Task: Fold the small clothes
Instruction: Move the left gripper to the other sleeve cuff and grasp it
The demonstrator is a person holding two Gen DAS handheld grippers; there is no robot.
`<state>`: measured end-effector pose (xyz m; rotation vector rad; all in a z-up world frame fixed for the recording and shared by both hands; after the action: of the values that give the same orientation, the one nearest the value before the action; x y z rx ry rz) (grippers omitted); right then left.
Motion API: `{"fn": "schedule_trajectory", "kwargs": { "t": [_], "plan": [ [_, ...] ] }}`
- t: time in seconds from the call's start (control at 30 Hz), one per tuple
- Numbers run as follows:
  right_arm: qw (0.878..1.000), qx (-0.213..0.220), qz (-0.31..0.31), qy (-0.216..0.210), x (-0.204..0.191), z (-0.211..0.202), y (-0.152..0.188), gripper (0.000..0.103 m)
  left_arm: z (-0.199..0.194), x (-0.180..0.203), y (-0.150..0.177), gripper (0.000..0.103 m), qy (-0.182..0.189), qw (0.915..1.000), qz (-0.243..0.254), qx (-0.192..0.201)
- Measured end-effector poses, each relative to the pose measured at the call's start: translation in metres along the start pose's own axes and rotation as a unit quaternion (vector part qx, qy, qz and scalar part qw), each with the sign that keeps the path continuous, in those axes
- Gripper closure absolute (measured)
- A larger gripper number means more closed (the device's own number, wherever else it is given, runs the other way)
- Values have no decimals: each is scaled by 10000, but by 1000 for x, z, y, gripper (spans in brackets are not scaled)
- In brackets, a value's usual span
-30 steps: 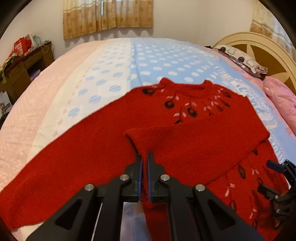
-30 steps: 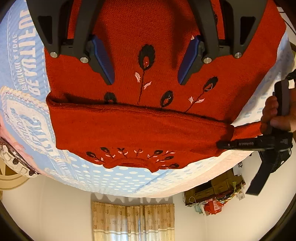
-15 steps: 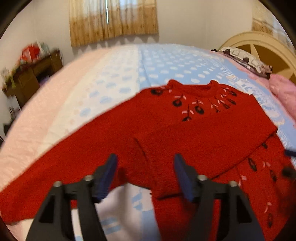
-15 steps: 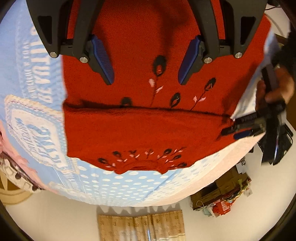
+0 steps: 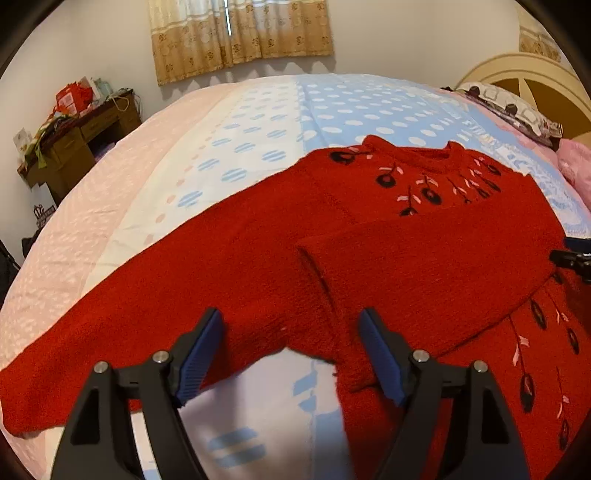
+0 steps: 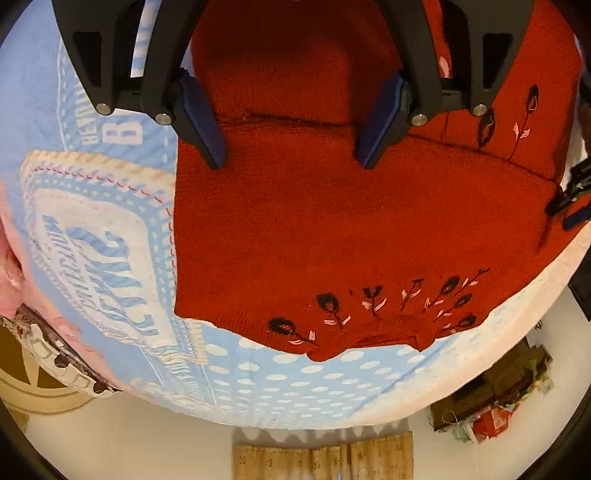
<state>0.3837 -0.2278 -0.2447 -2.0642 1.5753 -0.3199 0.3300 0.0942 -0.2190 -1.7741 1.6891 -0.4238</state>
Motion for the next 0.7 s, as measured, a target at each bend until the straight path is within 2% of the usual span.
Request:
{"fn": "schedule_trajectory", "kwargs": {
  "t": [0.13, 0.23, 0.4, 0.53, 0.6, 0.7],
  "plan": [
    [9992, 48, -304, -274, -30, -19, 3, 28, -18, -21, 6, 21, -112, 9997, -64, 207],
    [9972, 113, -609, -426, -60, -31, 7, 28, -28, -56, 19, 20, -376, 9988, -170, 279],
    [9926, 52, -1012, -671, -103, -19, -2, 28, -34, -124, 40, 20, -932, 9941, -519, 187],
    [9901, 126, -1059, -909, -140, -1, -18, 28, -38, -186, 56, 20, -1545, 9841, -870, 44],
    [9885, 73, -1094, -1046, -158, 10, -21, 28, -39, -219, 66, 20, -1893, 9759, -1086, -79],
    [9862, 46, -1187, -1149, -187, 28, -25, 28, -39, -254, 77, 18, -2205, 9654, -1382, -175]
  ]
}}
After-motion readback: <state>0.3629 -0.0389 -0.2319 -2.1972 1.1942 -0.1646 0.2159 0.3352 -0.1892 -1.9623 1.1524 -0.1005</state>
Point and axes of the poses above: each gripper's, at about its wrist camera, not at the fingertips, and z roughly the way its jaws point, x to its right, y to its underside, the point moved 7 cm from there along z, roughly the way its jaws point, and after that the axes turned 10 degrees about -y, right-handed, at the moved point
